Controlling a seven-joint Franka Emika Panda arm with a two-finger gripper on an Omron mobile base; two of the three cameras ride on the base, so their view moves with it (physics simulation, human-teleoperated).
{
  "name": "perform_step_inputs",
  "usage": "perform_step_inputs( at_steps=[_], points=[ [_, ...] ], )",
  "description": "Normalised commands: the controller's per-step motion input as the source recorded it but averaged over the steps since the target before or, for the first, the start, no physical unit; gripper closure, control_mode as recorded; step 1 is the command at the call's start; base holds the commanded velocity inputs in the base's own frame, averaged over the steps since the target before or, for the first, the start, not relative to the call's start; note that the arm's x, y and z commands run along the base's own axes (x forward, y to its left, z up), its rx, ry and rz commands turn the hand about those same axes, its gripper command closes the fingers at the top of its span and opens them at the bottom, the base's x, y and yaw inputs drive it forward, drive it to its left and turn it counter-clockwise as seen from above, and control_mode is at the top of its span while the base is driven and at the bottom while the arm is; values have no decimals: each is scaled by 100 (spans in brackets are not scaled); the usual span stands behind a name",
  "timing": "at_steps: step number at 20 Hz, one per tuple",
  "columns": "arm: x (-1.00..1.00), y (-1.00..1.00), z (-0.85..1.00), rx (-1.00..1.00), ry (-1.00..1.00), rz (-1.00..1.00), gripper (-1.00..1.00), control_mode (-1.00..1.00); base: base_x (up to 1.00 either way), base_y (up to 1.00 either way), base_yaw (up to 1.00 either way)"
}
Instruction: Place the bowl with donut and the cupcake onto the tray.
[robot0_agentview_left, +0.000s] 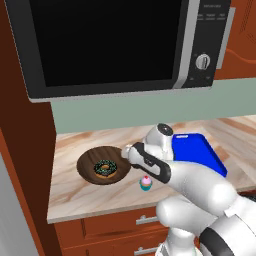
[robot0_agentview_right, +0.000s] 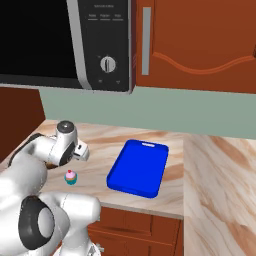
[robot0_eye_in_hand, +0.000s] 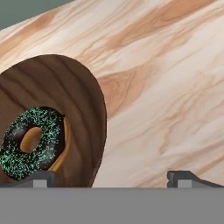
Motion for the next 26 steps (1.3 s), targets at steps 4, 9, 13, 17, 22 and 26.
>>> perform_step_inputs(
  at_steps=[4,9,13,17,22,26],
  points=[
    [41,17,-26,1,0,-3,-100,-100,0,0,0],
    [41,21,-25,0,0,-1,-100,-100,0,0,0],
    [35,9,-24,0,0,0,-100,-100,0,0,0],
    [28,0,-26,0,0,-1,-100,-100,0,0,0],
    [16,2,-18,0,0,-1,100,-100,0,0,0],
    [2,6,0,0,0,0,100,-100,0,0,0]
  ],
)
